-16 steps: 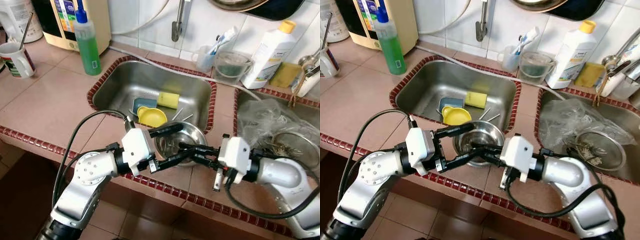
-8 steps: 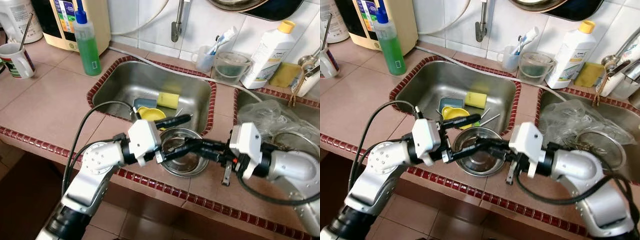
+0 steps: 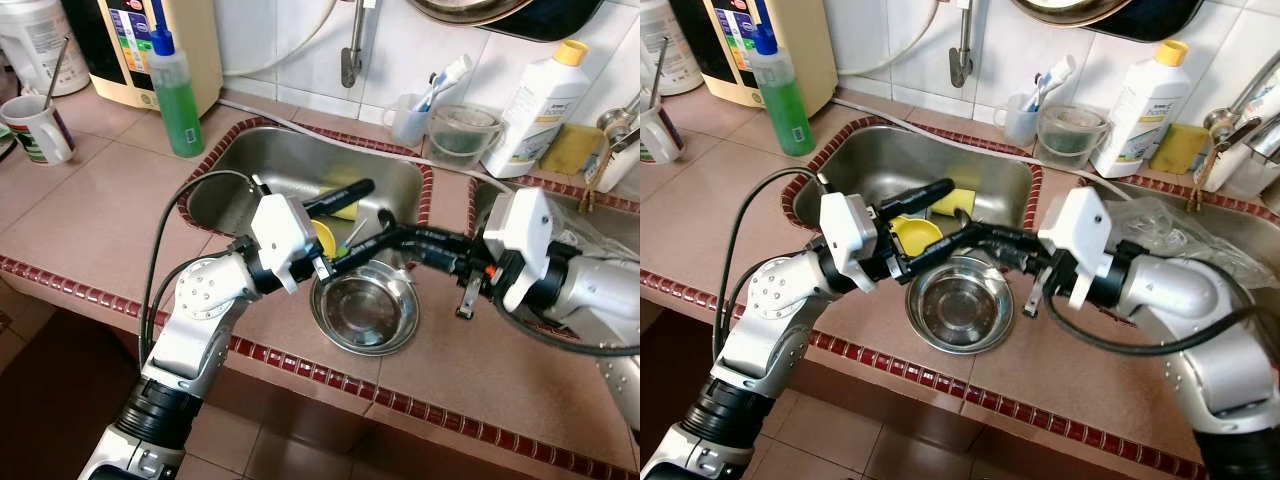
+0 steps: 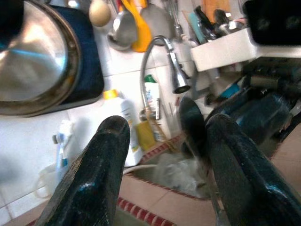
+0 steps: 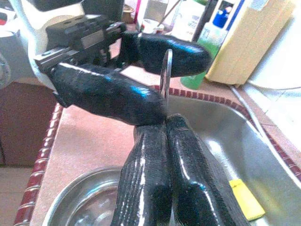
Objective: Kitchen organization
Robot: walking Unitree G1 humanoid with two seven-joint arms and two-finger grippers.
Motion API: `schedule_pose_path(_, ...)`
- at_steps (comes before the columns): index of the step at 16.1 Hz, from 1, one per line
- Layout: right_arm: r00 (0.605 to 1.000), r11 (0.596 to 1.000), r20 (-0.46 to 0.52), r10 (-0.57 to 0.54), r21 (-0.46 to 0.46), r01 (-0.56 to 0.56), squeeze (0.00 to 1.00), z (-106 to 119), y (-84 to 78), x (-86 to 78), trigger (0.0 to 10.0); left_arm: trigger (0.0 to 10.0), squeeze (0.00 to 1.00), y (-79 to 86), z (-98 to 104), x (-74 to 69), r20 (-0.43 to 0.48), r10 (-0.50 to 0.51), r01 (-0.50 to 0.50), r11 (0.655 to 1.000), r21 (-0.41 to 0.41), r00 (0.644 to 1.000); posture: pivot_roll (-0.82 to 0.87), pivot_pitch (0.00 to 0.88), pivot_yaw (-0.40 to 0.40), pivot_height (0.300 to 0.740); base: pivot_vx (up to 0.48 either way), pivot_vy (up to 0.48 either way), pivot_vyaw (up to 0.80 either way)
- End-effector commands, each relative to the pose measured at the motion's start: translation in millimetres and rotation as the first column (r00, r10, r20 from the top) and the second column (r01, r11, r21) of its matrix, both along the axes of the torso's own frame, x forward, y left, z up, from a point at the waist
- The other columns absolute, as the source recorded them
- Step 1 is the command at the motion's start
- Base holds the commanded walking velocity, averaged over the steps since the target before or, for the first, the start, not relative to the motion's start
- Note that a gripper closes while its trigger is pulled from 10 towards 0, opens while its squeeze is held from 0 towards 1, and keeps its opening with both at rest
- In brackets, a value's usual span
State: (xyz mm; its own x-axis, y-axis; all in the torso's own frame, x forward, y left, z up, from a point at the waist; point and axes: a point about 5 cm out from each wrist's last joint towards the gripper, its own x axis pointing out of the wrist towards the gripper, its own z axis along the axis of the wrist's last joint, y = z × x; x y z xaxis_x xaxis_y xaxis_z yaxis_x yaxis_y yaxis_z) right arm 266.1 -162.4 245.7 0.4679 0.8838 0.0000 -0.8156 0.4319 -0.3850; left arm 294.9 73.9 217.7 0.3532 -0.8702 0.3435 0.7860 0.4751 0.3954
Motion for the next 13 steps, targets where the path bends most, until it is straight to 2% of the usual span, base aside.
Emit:
schedule_pose_path(1, 0.998, 0.999, 0.064, -0.016, 0.039, 0.014, 0.00, 18.9, -9.2, -0.3, 10.0, 10.0, 0.00, 18.3, -7.1, 12.1, -0.061, 0.113, -0.115, 0.993, -0.017, 0.992, -0.18, 0.046, -0.053, 0.740, 0.000, 0.000, 0.00)
schedule_pose_path(3, 0.994, 0.997, 0.089, -0.060, 0.049, 0.056, 0.00, 25.0, -17.1, 6.8, 10.0, 10.0, 0.00, 27.9, -5.1, 21.2, -0.094, 0.173, -0.180, 0.981, -0.070, 0.980, -0.19, 0.036, -0.056, 0.740, 0.000, 0.000, 0.00)
schedule_pose_path(4, 0.990, 0.994, 0.100, -0.096, 0.055, 0.091, 0.00, 26.4, -22.8, 11.8, 10.0, 10.0, 0.00, 38.3, -3.7, 27.7, -0.115, 0.218, -0.228, 0.970, -0.086, 0.969, -0.19, 0.033, -0.056, 0.740, 0.000, 0.000, 0.00)
schedule_pose_path(8, 0.970, 0.977, 0.130, -0.205, 0.082, 0.196, 0.00, 29.8, -39.2, 27.4, 10.0, 10.0, 0.00, 54.3, -2.4, 33.0, -0.095, 0.262, -0.267, 0.963, -0.044, 0.960, -0.18, 0.036, -0.057, 0.740, 0.000, 0.000, 0.00)
schedule_pose_path(10, 0.948, 0.952, 0.119, -0.294, 0.120, 0.281, 0.00, 27.9, -52.9, 40.3, 10.0, 10.0, 0.00, 50.1, -2.1, 32.6, -0.096, 0.248, -0.249, 0.968, -0.002, 0.964, -0.17, 0.050, -0.056, 0.740, 0.000, 0.000, 0.00)
schedule_pose_path(13, 0.902, 0.891, 0.084, -0.423, 0.222, 0.397, 0.00, 23.0, -71.4, 61.0, 10.0, 10.0, 0.00, 30.2, -13.7, 21.9, -0.129, 0.202, -0.191, 0.977, 0.092, 0.971, -0.15, 0.086, -0.049, 0.740, 0.000, 0.000, 0.00)
